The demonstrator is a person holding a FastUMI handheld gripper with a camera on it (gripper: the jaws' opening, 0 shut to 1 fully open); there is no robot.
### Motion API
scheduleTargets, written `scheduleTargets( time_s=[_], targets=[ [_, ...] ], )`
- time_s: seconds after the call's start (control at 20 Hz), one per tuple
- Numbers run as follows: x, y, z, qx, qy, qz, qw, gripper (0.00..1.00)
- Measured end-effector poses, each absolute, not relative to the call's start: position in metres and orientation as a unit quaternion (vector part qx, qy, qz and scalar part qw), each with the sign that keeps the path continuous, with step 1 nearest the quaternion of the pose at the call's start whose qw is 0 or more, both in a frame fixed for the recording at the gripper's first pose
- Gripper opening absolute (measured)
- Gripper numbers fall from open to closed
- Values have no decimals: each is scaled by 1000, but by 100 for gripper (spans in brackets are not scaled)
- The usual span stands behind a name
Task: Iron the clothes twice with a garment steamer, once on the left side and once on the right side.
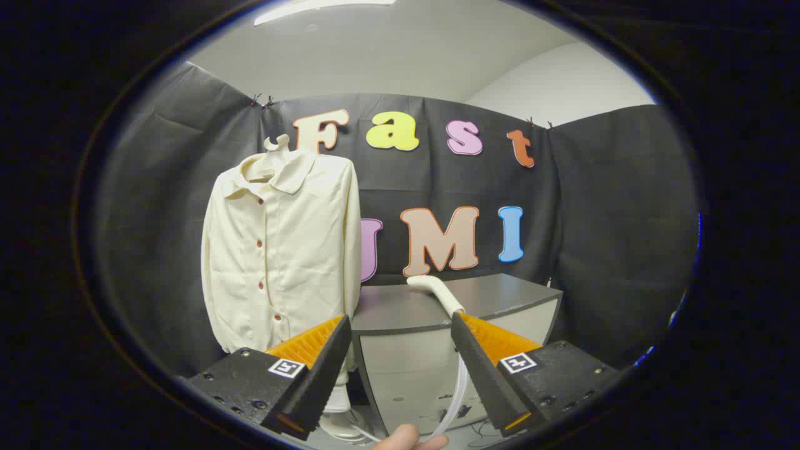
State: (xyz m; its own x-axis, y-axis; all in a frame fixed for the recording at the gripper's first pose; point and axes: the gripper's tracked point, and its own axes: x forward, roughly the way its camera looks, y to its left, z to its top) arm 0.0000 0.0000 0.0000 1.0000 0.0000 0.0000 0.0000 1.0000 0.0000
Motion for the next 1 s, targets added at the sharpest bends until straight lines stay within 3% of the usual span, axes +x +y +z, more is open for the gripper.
scheduleTargets(
  time_s=[1.0],
  targets=[
    [19,-30,-3,-12,19,17,1000,98]
  ],
)
